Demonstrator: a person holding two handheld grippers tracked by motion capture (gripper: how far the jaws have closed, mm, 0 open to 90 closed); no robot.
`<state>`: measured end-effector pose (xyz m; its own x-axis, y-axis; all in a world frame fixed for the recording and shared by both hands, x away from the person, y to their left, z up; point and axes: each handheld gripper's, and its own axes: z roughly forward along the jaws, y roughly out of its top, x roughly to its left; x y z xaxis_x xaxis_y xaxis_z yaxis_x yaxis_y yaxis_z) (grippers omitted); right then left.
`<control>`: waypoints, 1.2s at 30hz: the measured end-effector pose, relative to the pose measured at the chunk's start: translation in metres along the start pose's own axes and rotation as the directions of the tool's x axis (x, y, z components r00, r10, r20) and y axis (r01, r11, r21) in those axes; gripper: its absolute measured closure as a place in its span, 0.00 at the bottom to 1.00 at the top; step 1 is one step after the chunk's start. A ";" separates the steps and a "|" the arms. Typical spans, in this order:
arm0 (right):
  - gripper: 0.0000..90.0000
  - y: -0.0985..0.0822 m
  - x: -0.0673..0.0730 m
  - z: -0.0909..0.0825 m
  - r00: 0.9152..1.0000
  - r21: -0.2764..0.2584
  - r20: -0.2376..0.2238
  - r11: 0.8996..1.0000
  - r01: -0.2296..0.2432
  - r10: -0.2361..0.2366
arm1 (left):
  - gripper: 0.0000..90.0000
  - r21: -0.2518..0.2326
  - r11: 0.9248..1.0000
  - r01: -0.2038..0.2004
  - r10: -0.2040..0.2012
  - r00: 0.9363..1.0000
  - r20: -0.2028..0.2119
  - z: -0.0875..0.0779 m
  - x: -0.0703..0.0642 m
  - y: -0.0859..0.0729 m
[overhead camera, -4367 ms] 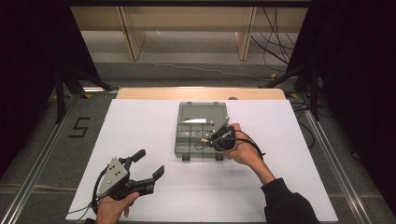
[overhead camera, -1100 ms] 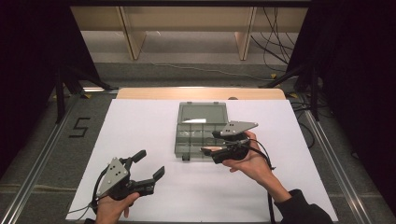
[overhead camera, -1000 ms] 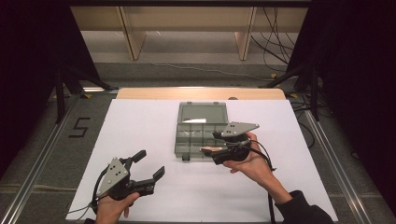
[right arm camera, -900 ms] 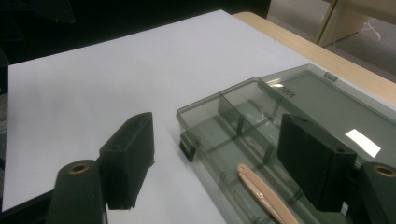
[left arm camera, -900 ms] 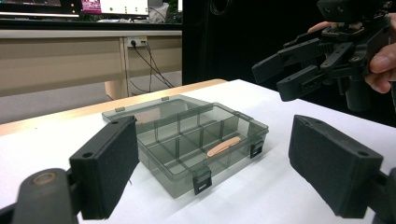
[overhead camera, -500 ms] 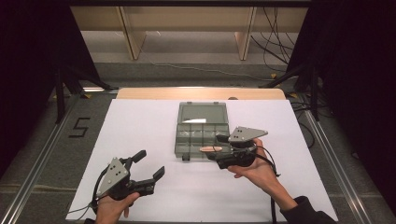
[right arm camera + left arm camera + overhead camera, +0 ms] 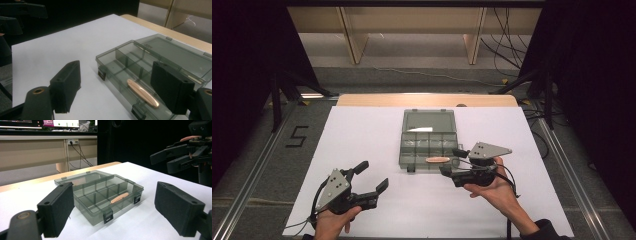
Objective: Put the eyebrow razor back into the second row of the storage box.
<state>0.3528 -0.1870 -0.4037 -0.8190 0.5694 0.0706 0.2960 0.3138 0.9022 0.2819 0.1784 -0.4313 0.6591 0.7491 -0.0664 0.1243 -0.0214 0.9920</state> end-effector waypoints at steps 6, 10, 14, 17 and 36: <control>0.25 -0.007 0.001 -0.006 1.000 -0.030 0.009 1.000 -0.011 0.011 | 0.17 0.006 1.000 -0.002 0.002 1.000 -0.001 0.000 0.000 0.000; 0.25 -0.011 0.003 -0.009 1.000 -0.041 0.014 0.999 -0.023 0.023 | 0.17 0.006 1.000 -0.004 0.004 1.000 -0.001 0.000 0.000 0.000; 0.24 -0.014 0.004 -0.013 0.999 -0.050 0.022 0.998 -0.028 0.029 | 0.17 0.005 1.000 -0.003 0.003 1.000 0.000 0.000 0.000 0.000; 0.23 -0.016 0.004 -0.015 0.999 -0.054 0.021 0.998 -0.037 0.039 | 0.17 0.005 1.000 -0.002 0.002 1.000 0.001 0.000 0.000 0.000; 0.18 -0.032 0.008 -0.025 0.996 -0.074 0.033 0.994 -0.075 0.077 | 0.17 0.009 1.000 -0.003 0.003 1.000 0.005 0.001 0.000 0.000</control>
<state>0.3245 -0.2117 -0.4210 -0.7771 0.6165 0.1263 0.3194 0.2134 0.9233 0.2824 0.1781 -0.4318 0.6633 0.7456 -0.0641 0.1291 -0.0296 0.9912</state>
